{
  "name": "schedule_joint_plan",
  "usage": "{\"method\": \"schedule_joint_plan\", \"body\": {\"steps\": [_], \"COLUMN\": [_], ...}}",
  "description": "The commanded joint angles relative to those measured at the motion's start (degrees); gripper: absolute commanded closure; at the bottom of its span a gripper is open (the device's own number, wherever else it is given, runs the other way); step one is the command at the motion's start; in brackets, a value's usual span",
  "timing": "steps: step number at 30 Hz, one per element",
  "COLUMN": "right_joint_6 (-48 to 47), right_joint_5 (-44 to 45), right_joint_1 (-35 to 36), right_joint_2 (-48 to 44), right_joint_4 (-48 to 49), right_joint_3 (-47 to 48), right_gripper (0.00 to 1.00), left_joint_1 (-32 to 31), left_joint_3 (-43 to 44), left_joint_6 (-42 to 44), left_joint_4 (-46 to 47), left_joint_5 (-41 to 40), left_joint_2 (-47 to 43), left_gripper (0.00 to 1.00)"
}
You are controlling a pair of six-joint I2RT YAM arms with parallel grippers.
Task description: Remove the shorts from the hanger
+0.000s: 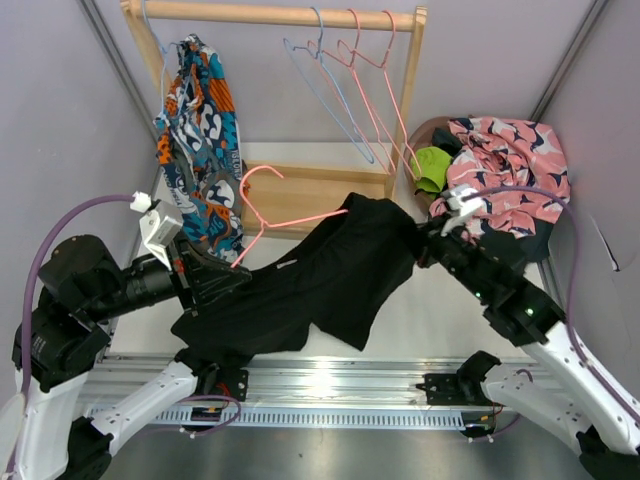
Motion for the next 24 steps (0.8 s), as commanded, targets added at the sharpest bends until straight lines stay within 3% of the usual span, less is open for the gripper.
{"method": "schedule_joint_plan", "body": {"steps": [1, 10, 15, 18, 24], "right_joint_6": [-1.0, -0.7, 1.1, 2.1, 2.7], "right_joint_5": [7.0, 14.8, 14.1, 8.9, 13.6], "right_joint_1": [-3.4, -10.2, -10.2, -10.2, -10.1], "right_joint_2": [-7.3, -16.5, -16.9, -16.2, -17.1], "right_joint_4": [-2.7, -14.4, -15.3, -14.8, -16.3], "right_joint_3": [0.9, 2.6, 1.5, 1.0, 1.5], "right_gripper": [1.00, 1.00, 1.00, 1.00, 1.00], "left_joint_1": [-0.5, -0.6, -0.6, -0.6, -0.6], "left_joint_3": [1.1, 1.7, 2.5, 2.5, 3.1], "left_joint_6": [2.2, 2.7, 2.6, 2.5, 2.7], "left_joint_4": [2.2, 1.4, 1.3, 1.5, 1.0], "left_joint_5": [-5.2, -8.8, -9.8, -10.9, -15.3], "left_joint_2": [-0.7, -1.3, -1.1, -1.1, -1.3], "left_gripper": [1.00, 1.00, 1.00, 1.00, 1.00]}}
